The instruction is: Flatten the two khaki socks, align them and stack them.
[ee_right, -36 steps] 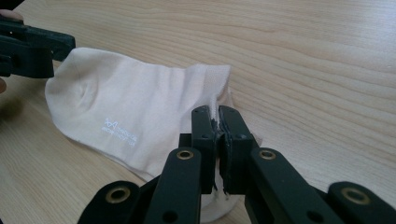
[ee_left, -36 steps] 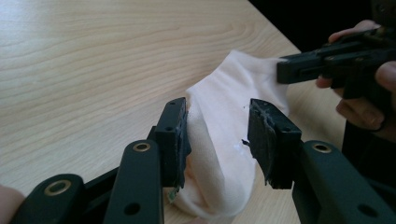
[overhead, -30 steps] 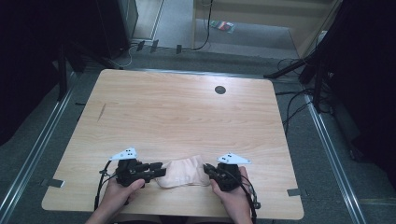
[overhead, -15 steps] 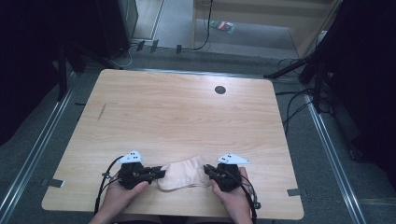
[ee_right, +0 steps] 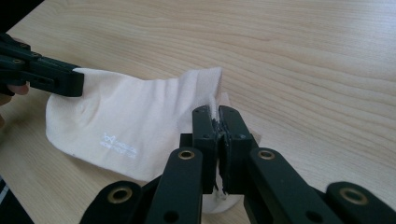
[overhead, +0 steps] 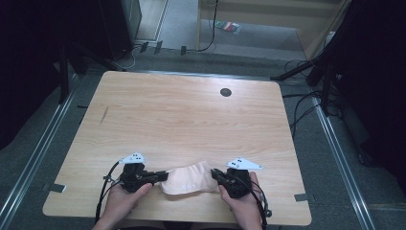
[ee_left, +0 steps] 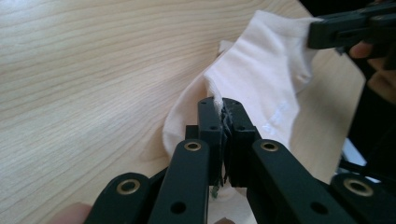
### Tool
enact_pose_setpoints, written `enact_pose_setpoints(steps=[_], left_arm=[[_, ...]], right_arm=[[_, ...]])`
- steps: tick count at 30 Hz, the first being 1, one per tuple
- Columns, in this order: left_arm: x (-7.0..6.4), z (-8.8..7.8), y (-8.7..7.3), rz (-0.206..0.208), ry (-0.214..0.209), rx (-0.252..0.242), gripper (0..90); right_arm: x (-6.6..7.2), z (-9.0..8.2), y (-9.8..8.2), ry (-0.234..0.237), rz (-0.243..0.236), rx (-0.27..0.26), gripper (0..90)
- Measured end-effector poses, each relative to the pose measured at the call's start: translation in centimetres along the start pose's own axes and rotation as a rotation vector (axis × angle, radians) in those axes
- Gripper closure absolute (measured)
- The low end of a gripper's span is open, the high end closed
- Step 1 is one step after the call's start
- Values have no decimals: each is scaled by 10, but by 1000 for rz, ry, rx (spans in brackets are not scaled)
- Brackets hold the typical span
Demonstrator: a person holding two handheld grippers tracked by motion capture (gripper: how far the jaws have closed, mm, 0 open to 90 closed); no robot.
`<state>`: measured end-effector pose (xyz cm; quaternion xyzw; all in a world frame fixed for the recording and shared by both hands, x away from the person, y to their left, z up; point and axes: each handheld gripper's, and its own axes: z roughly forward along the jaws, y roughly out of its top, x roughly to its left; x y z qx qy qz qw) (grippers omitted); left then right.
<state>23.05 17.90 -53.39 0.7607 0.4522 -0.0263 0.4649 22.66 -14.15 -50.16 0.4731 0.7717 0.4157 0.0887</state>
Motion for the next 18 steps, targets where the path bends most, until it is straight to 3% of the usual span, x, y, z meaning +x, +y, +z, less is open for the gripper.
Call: enact_pose_setpoints(steps=[3,12,14,15,16,17,18], left_arm=[[1,3,-3,13,58,0,878],[-2,9,-5,65,115,22,840],[-2,9,-5,64,113,21,714],[-4,6,-5,70,119,-16,625],[-4,6,-5,70,119,-16,564],[-6,1,-3,66,158,-52,499],[-6,1,-3,66,158,-52,481]], right_arm=[[-4,5,-3,-1,9,21,875],[-5,15,-7,3,6,73,868],[-6,16,-8,7,3,85,820],[-7,17,-8,12,1,87,725],[-7,16,-8,10,2,76,645],[-7,15,-7,4,4,60,611],[-6,13,-7,-2,-1,33,606]])
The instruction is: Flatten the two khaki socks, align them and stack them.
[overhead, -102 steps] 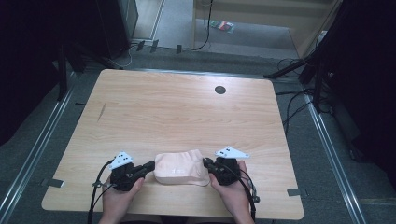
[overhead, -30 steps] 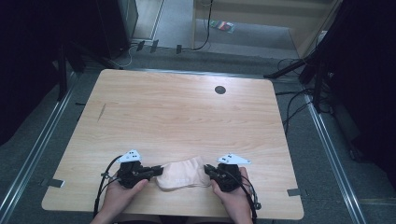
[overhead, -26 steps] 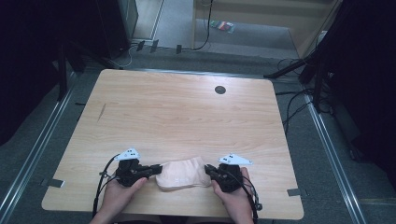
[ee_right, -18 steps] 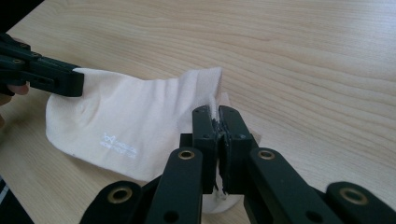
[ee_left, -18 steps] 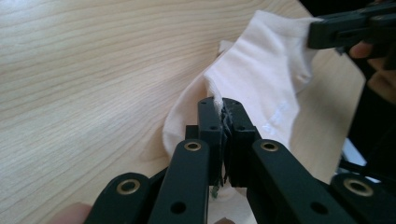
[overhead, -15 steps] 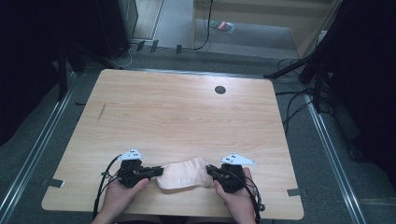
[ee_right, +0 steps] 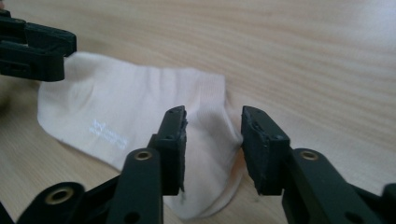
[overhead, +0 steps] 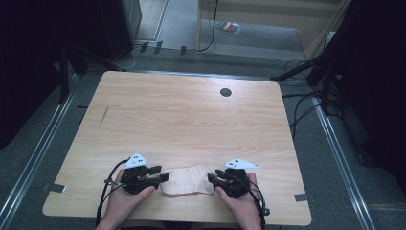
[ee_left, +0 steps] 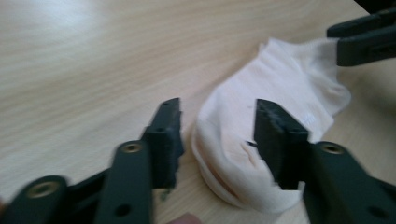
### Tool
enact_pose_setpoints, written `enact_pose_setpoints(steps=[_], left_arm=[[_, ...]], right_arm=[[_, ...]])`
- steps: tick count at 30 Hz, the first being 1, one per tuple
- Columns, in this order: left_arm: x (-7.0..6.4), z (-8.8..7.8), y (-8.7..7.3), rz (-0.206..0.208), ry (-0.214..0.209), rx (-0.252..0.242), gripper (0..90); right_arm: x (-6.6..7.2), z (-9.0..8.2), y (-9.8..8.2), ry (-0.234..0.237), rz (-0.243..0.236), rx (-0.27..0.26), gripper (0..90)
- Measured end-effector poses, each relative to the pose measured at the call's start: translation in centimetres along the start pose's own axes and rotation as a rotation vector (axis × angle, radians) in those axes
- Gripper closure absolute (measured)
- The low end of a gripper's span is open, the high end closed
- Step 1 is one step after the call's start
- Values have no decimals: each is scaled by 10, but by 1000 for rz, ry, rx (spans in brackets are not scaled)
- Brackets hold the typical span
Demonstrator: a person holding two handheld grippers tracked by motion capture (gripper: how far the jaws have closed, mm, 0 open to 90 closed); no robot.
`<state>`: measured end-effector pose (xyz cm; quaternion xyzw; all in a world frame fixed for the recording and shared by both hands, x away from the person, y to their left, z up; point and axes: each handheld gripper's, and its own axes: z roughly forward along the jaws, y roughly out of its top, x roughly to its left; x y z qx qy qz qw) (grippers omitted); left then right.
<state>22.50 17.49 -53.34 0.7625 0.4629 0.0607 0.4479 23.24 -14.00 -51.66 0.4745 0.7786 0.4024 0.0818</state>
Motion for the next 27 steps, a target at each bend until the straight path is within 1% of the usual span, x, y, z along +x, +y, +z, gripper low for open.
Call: enact_pose_setpoints(steps=[1,2,3,4,5,6,7,8,9,10,11,12,13,14,15,16,17,18,20,21,24,25,26,27], left_arm=[[-1,-7,1,-11,9,-55,493],[-2,-10,1,-10,2,-78,522],[-4,-11,1,-5,-10,-86,580],[-4,-11,1,-5,-10,-86,639],[-10,-10,0,20,-60,-54,690],[-14,-5,-2,35,-68,-16,710],[-16,0,-4,38,-56,30,731],[-16,0,-4,38,-56,30,732],[-19,8,-8,36,-41,69,730],[-19,8,-8,36,-41,69,723],[-20,13,-11,52,-28,97,694],[-21,14,-12,64,-26,99,670],[-21,14,-12,64,-26,99,655],[-23,15,-12,79,-9,94,649],[-23,15,-12,82,-2,91,644],[-23,15,-12,82,-2,91,639],[-21,16,-12,98,11,79,638],[-20,17,-12,97,20,75,638],[-18,17,-11,101,24,70,636],[-16,19,-10,115,41,58,629],[-11,24,-7,149,67,33,608],[-11,24,-7,149,67,33,601],[-7,25,-4,136,63,24,581],[-7,25,-4,136,63,24,554]], right_arm=[[2,-3,1,-14,-5,-34,613],[4,-6,1,-27,-13,-67,635],[8,-8,1,-27,-19,-94,681],[10,-9,1,-20,-26,-107,717],[14,-9,1,-7,-43,-116,754],[18,-7,0,-2,-57,-104,762],[21,-3,-1,4,-64,-80,766],[21,-3,-1,4,-64,-80,766],[24,9,-4,7,-74,-10,767],[24,9,-4,7,-74,-10,767],[24,16,-7,2,-75,34,764],[23,19,-9,-3,-81,48,753],[23,19,-9,-3,-81,48,753],[23,23,-11,-23,-98,75,723],[22,25,-12,-34,-107,82,723],[21,26,-12,-35,-105,79,726],[21,26,-12,-32,-95,78,727],[20,26,-12,-31,-92,78,728],[20,27,-12,-34,-93,74,730],[20,29,-12,-38,-97,58,726],[21,33,-10,-53,-93,36,718],[21,33,-10,-53,-93,36,718],[21,38,-8,-65,-101,19,698],[21,38,-8,-65,-101,19,698]])
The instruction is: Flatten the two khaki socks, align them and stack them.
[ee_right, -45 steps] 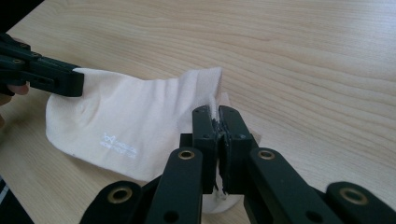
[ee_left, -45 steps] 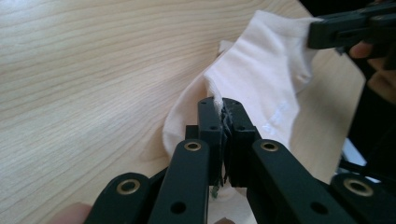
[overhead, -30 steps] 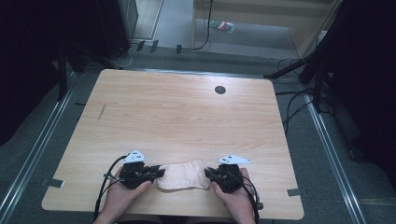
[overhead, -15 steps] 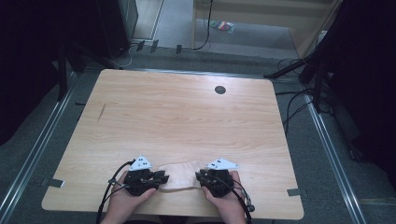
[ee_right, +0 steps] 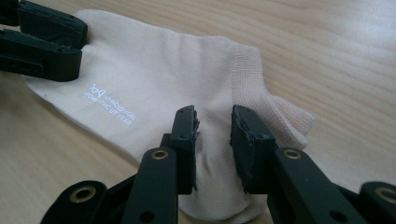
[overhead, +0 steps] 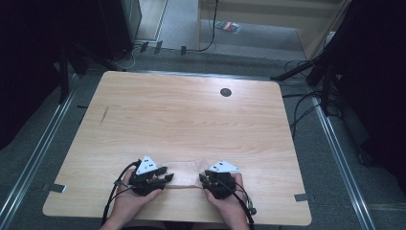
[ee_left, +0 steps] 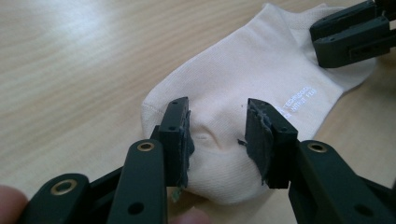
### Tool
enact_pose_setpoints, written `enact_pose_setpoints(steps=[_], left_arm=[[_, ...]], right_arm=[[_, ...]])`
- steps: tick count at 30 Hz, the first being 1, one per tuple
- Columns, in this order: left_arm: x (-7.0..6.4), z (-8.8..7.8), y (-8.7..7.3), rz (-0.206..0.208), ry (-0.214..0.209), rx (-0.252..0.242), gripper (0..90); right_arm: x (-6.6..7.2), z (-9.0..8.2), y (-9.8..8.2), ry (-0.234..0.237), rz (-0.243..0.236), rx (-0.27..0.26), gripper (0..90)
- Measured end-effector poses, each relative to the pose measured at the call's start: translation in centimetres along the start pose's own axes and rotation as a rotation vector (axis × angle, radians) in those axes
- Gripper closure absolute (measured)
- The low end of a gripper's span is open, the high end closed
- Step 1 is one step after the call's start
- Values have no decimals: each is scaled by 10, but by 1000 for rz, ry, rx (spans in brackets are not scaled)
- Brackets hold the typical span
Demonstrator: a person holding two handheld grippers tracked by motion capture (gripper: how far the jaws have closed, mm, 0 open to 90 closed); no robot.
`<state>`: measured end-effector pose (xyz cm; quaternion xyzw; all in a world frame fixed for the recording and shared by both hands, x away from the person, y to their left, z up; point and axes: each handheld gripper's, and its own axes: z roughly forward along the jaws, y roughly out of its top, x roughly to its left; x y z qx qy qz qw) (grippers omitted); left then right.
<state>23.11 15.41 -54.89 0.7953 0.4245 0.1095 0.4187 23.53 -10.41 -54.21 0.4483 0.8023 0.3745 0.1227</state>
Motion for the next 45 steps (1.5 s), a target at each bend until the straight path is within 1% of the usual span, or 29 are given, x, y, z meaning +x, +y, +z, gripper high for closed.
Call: enact_pose_setpoints(steps=[1,3,4,5,6,7,9,11,14,17,20,21,22,23,24,26,27,28,29,30,32,33,36,37,38,39,42,44,45], left_arm=[[2,-3,2,-21,-12,-26,524],[2,-7,2,-22,-16,-45,526],[2,-12,2,-15,-18,-60,526],[2,-15,1,-12,-18,-69,567],[1,-18,-1,-13,-9,-54,636],[0,-19,-3,-10,-5,-36,665],[-1,-19,-5,-6,-15,-25,708],[-4,-14,-10,17,-14,10,724],[-4,-12,-11,27,-14,8,713],[-4,-11,-10,22,-29,0,662],[3,-17,-9,-17,-84,-64,563],[3,-17,-9,-17,-84,-64,515],[5,-20,-9,-32,-91,-88,515],[8,-23,-8,-46,-95,-110,475],[12,-29,-7,-58,-81,-153,388],[18,-35,-6,-68,-85,-180,358],[20,-37,-6,-68,-71,-190,337],[21,-39,-6,-69,-61,-194,312],[21,-39,-6,-69,-61,-194,291],[24,-41,-6,-74,-56,-196,291],[29,-44,-6,-91,-28,-193,203],[35,-46,-6,-116,-16,-188,180],[41,-49,-7,-139,9,-187,112],[46,-51,-8,-145,50,-184,68],[46,-51,-8,-145,50,-184,45],[50,-54,-9,-152,61,-183,16],[58,-59,-12,-178,83,-184,14],[67,-64,-16,-202,110,-185,14],[67,-64,-16,-202,110,-185,14]], right_arm=[[0,1,3,13,22,-5,668],[-1,-1,4,17,26,-24,680],[0,-5,4,23,29,-45,719],[-1,-10,5,31,24,-64,780],[-2,-15,5,33,36,-82,832],[-3,-16,5,33,42,-82,855],[-5,-16,5,32,47,-77,872],[-9,-11,3,31,55,-39,889],[-11,-4,0,23,59,12,887],[-12,-5,0,25,60,9,860],[-15,-14,2,41,61,-31,775],[-15,-14,2,41,61,-31,775],[-17,-17,2,41,61,-46,726],[-19,-20,2,44,60,-63,662],[-24,-24,3,48,66,-83,526],[-30,-28,3,53,68,-98,416],[-32,-30,3,52,66,-107,348],[-34,-32,4,37,68,-112,275],[-34,-32,4,37,68,-112,275],[-35,-33,5,28,68,-116,215],[-42,-37,7,-11,70,-136,86],[-43,-39,7,-13,79,-137,52],[-47,-41,8,-16,93,-146,0],[-49,-46,7,-43,95,-172,0],[-49,-46,7,-43,95,-172,0],[-52,-50,7,-69,101,-192,0],[-56,-54,5,-85,108,-203,0],[-66,-60,2,-104,122,-220,0],[-66,-60,2,-104,122,-220,0]])
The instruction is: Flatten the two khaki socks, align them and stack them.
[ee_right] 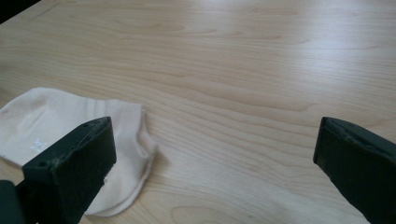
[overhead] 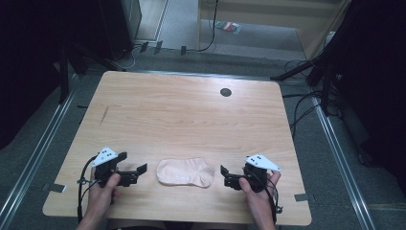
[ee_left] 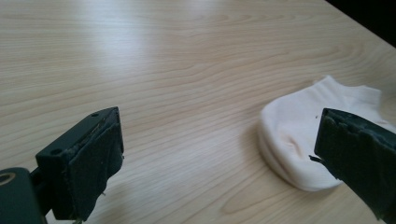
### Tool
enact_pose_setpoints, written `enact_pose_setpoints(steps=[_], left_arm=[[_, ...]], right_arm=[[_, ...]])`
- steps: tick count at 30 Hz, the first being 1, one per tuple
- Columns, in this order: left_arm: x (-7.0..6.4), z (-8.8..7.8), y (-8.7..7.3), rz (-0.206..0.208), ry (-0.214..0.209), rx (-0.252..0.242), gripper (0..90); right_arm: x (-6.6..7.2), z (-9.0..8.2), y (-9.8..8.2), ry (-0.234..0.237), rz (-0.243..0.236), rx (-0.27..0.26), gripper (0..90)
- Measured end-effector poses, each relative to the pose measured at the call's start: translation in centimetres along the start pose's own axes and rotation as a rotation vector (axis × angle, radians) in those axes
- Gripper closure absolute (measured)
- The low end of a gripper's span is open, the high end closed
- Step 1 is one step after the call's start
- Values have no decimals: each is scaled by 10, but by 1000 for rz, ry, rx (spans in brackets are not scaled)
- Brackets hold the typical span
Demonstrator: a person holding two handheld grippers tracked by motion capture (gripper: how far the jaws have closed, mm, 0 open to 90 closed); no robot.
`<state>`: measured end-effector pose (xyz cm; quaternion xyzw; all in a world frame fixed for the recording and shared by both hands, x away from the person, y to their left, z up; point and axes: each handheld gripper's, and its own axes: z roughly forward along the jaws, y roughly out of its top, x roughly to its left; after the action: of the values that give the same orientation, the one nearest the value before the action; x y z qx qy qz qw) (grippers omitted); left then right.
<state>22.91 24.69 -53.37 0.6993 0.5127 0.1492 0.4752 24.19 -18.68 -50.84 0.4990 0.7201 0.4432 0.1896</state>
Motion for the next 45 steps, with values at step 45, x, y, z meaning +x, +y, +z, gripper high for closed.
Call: enact_pose_setpoints(steps=[45], left_arm=[[86,-68,-32,-7,238,7,14]], right_arm=[[-121,-62,-60,-233,119,35,0]])
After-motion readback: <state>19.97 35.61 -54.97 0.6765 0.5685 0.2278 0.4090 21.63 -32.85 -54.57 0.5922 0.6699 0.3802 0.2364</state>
